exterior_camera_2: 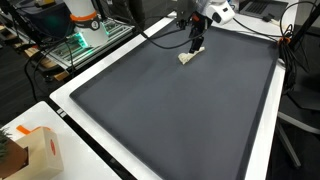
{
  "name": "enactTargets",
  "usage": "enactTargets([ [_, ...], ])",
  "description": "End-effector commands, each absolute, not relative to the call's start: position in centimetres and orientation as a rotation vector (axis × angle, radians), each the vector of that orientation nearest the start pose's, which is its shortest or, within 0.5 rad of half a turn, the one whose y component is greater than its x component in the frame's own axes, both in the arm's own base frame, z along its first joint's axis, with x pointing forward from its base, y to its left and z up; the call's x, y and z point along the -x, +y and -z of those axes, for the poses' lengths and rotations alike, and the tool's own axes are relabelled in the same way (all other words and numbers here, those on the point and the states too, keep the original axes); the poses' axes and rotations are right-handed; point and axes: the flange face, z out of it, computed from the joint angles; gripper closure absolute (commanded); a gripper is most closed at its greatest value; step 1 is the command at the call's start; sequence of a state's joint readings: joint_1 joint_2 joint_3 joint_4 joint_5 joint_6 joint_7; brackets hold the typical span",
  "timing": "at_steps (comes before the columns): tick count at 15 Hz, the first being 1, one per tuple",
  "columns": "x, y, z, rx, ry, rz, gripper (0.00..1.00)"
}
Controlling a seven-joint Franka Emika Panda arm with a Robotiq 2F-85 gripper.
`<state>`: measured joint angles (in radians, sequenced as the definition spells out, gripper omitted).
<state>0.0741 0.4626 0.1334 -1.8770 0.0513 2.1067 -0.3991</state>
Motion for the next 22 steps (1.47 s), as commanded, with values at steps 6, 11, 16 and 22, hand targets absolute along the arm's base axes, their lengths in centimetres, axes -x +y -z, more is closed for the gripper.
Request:
enactTargets([
  [6, -60.0, 21.7, -23.7, 2.894, -1.439, -0.509, 0.00],
  [11, -58.6, 26.5, -22.8, 2.851, -1.804, -0.540, 0.00],
  [16, -57.1, 29.8, -21.4, 2.798, -2.071, -0.645, 0.00],
  [22, -56.0, 32.5, -20.1, 2.721, -2.277, -0.766, 0.00],
])
